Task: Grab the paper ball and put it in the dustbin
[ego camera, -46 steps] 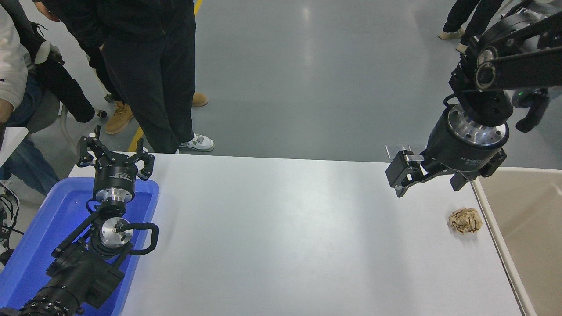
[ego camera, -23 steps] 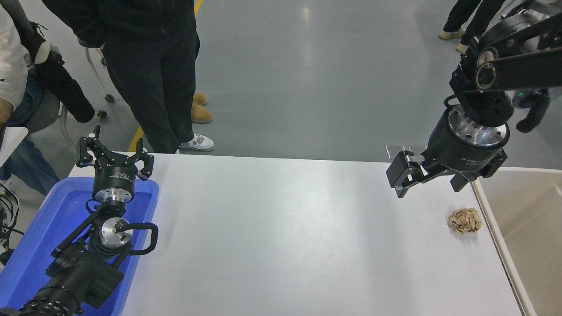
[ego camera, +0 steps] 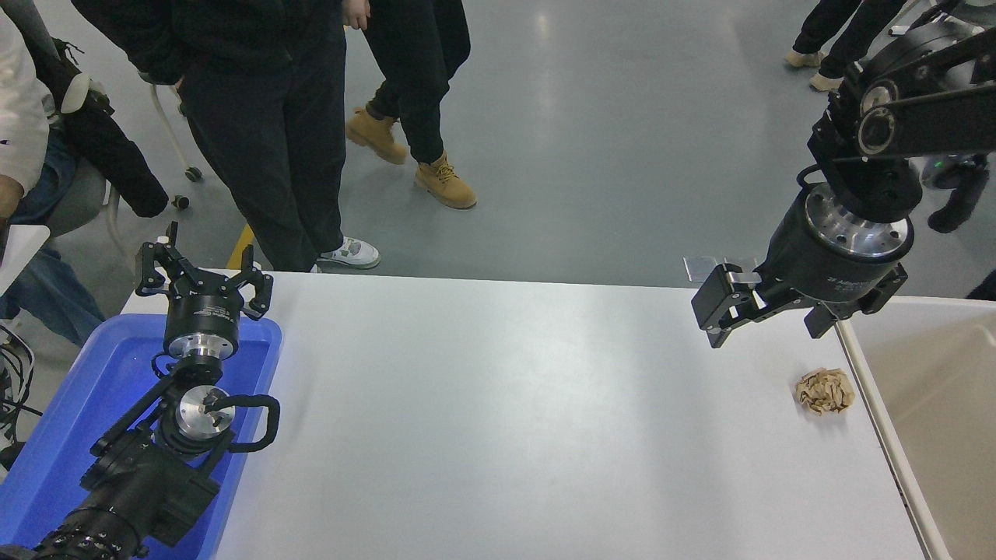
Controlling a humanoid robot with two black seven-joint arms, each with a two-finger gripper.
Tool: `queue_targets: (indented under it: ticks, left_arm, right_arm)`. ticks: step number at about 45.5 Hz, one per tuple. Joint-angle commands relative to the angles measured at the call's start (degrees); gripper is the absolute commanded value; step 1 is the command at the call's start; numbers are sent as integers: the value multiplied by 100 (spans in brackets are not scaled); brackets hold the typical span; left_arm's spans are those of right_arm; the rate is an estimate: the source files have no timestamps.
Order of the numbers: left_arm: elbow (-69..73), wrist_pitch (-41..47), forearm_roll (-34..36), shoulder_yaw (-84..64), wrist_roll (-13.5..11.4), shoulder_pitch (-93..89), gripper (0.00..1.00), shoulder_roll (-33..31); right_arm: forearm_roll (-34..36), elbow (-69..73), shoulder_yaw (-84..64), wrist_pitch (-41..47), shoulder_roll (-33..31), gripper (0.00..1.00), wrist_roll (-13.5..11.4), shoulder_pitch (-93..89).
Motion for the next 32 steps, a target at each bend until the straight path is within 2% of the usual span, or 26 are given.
queue_targets:
  ticks: [1, 13, 25, 32]
  left_arm:
    - [-17, 0, 1, 1, -1, -6, 99, 0]
    - [0, -9, 1, 1, -1, 3, 99, 0]
    - [-17, 0, 1, 1, -1, 3, 99, 9]
    - [0, 0, 1, 1, -1, 3, 99, 9]
  right_arm:
    - [-186, -48, 115, 17, -204, 100, 0, -3]
    - [-1126, -961, 274, 351, -609, 100, 9, -687]
    - [-2101, -2736, 854, 342, -617, 100, 0, -2287]
    - [-2726, -4265, 1433, 307, -626, 100, 0, -3649]
